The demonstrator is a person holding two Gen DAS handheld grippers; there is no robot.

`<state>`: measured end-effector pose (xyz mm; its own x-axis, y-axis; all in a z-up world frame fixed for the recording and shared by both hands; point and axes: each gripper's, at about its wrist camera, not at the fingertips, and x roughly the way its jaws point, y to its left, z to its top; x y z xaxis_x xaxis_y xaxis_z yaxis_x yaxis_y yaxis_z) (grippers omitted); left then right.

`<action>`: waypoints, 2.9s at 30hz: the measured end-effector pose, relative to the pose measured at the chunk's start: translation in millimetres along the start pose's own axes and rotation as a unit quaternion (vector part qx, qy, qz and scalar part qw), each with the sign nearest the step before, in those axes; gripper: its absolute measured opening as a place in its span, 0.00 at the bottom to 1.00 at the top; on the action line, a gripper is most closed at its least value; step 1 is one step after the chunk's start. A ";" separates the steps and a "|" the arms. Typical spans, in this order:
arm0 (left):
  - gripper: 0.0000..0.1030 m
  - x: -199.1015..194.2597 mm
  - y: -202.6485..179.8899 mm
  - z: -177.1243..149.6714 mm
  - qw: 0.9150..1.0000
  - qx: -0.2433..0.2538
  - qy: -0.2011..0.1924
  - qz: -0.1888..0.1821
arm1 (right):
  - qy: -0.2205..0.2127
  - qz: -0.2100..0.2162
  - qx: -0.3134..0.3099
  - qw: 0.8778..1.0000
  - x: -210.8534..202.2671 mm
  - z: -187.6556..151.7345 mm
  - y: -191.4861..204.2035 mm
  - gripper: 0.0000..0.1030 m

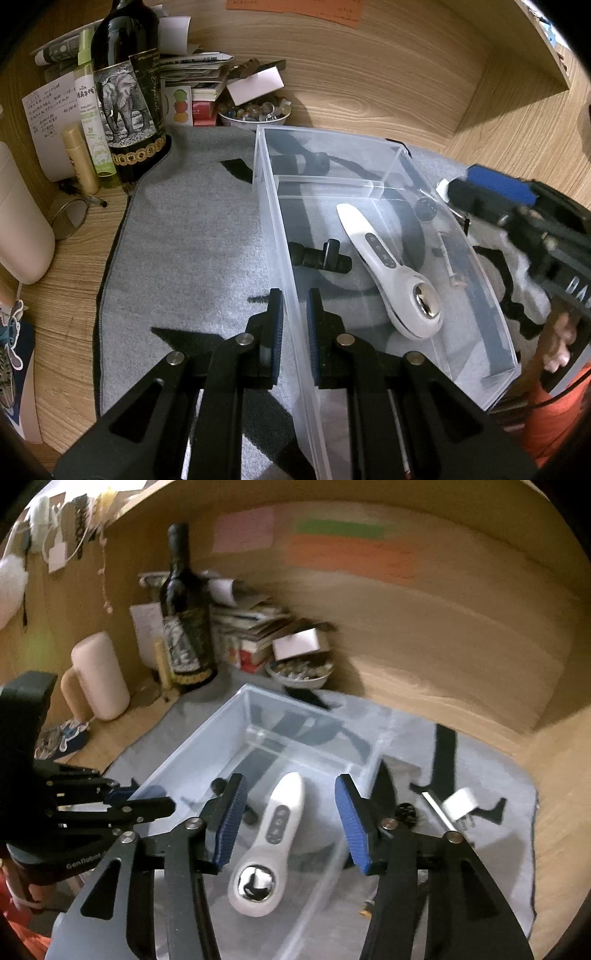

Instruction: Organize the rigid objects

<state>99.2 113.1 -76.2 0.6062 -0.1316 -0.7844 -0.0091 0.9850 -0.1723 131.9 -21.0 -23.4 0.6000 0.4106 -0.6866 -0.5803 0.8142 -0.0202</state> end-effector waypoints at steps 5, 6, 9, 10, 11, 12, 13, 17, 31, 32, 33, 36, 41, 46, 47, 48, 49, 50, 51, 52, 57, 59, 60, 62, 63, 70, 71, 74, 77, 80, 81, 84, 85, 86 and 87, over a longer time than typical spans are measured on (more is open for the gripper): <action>0.12 0.1 0.5 0.0 1.000 0.000 0.000 -0.001 | -0.022 -0.031 0.033 0.999 -19.0 -0.8 -29.9 0.45; 0.12 0.1 0.6 -0.1 1.000 0.000 0.000 -0.001 | -0.024 -0.038 0.039 0.998 -21.6 -1.7 -34.5 0.45; 0.12 0.1 0.6 -0.1 1.000 0.000 0.000 -0.001 | -0.027 -0.066 0.060 0.996 -28.9 -6.4 -55.8 0.47; 0.12 0.3 0.0 0.2 1.000 0.001 0.000 0.000 | -0.026 -0.074 0.067 0.995 -30.2 -8.2 -61.6 0.48; 0.12 0.1 0.7 -0.1 1.000 0.000 0.000 -0.001 | -0.023 -0.086 0.077 0.993 -31.0 -12.0 -70.6 0.48; 0.12 0.1 0.7 -0.1 1.000 0.000 0.000 -0.001 | -0.019 -0.094 0.084 0.992 -30.6 -15.0 -77.1 0.48; 0.12 0.3 0.2 0.3 1.000 0.000 0.000 0.000 | -0.016 -0.098 0.089 0.991 -29.8 -17.2 -82.0 0.49; 0.12 0.1 0.7 -0.2 1.000 0.000 0.000 -0.001 | 0.011 -0.117 0.110 0.987 -21.4 -33.0 -101.9 0.49; 0.12 0.1 0.7 -0.1 1.000 0.001 0.000 -0.001 | 0.091 -0.071 0.141 0.983 15.2 -81.2 -100.4 0.49; 0.12 0.1 0.8 -0.2 1.000 0.000 0.000 -0.001 | 0.094 -0.069 0.143 0.983 18.1 -82.0 -99.8 0.49; 0.12 0.1 0.6 -0.3 1.000 0.000 0.000 -0.001 | 0.099 -0.067 0.145 0.982 21.4 -83.9 -99.4 0.49; 0.12 0.1 0.7 -0.3 1.000 0.001 0.000 -0.001 | 0.108 -0.067 0.148 0.981 27.8 -86.8 -100.1 0.49; 0.12 0.1 0.5 -0.4 1.000 0.000 0.000 -0.001 | 0.109 -0.057 0.156 0.980 28.7 -90.2 -103.1 0.48; 0.12 0.2 1.3 -0.3 1.000 0.000 -0.001 -0.001 | 0.101 -0.039 0.145 0.983 23.9 -91.5 -97.4 0.20; 0.12 0.3 1.1 -0.3 1.000 0.001 -0.001 0.000 | 0.101 -0.041 0.138 0.984 23.5 -90.9 -95.1 0.19; 0.12 0.1 1.5 -0.5 1.000 0.000 -0.001 -0.001 | 0.099 -0.045 0.131 0.985 22.5 -91.0 -92.8 0.17; 0.12 0.4 1.2 -0.1 1.000 0.001 -0.001 -0.001 | 0.099 -0.047 0.129 0.986 22.8 -90.8 -92.1 0.17; 0.12 0.1 1.4 -0.4 1.000 0.001 -0.001 -0.001 | 0.098 -0.050 0.126 0.986 22.4 -90.9 -91.3 0.15; 0.12 0.3 1.4 0.0 1.000 0.001 0.000 -0.001 | 0.096 -0.052 0.124 0.986 21.3 -91.0 -90.7 0.13; 0.12 0.2 2.1 -0.1 1.000 0.000 -0.001 -0.001 | 0.094 -0.052 0.123 0.987 19.7 -90.9 -90.6 0.12; 0.12 0.2 1.8 0.1 1.000 0.001 -0.001 -0.001 | 0.086 -0.064 0.120 0.987 15.0 -86.7 -92.0 0.10; 0.12 0.1 1.9 -0.3 1.000 0.001 -0.001 -0.001 | 0.084 -0.068 0.120 0.987 13.5 -85.1 -94.3 0.11; 0.12 0.1 1.8 -0.4 1.000 0.000 -0.001 -0.001 | 0.085 -0.067 0.123 0.987 12.7 -84.4 -95.3 0.11; 0.12 0.1 1.7 -0.4 1.000 0.001 -0.001 -0.001 | 0.089 -0.064 0.133 0.985 11.9 -84.6 -97.9 0.15; 0.12 0.3 1.6 -0.1 1.000 0.001 -0.001 -0.001 | 0.095 -0.058 0.143 0.983 12.2 -85.3 -100.2 0.26; 0.12 0.2 1.6 -0.5 1.000 0.001 -0.001 -0.001 | 0.092 -0.065 0.154 0.982 19.6 -87.7 -98.2 0.58; 0.12 0.1 1.6 -0.6 1.000 0.001 -0.001 -0.001 | 0.095 -0.064 0.156 0.981 21.9 -88.2 -98.9 0.58; 0.12 0.1 1.6 -0.5 1.000 0.000 -0.001 -0.001 | 0.108 -0.064 0.166 0.978 31.1 -91.6 -102.1 0.58; 0.12 0.1 1.6 -0.7 1.000 0.001 -0.001 -0.001 | 0.108 -0.047 0.181 0.976 33.6 -94.9 -106.4 0.48; 0.12 0.1 1.6 -0.7 1.000 0.001 -0.001 0.000 | 0.104 -0.021 0.182 0.977 31.8 -94.1 -106.3 0.28; 0.12 0.1 1.6 -0.7 1.000 0.000 -0.001 -0.001 | 0.103 -0.017 0.180 0.978 31.2 -93.2 -104.6 0.24; 0.12 0.2 1.4 -0.3 1.000 0.000 -0.001 0.000 | 0.101 -0.021 0.163 0.981 30.0 -91.0 -97.7 0.17; 0.12 0.2 1.5 -0.6 1.000 0.001 -0.001 0.000 | 0.100 -0.024 0.159 0.982 29.5 -90.5 -95.6 0.17; 0.12 0.1 1.6 -0.8 1.000 0.001 -0.001 0.000 | 0.100 -0.028 0.151 0.983 29.0 -90.2 -92.4 0.16; 0.12 0.1 1.6 -0.8 1.000 0.001 -0.001 -0.001 | 0.100 -0.029 0.148 0.983 28.9 -89.8 -91.2 0.16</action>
<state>98.6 114.6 -77.0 0.6078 -0.1324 -0.7830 -0.0075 0.9850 -0.1724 152.7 -120.3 -106.7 0.4903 0.2954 -0.8200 -0.3446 0.9299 0.1289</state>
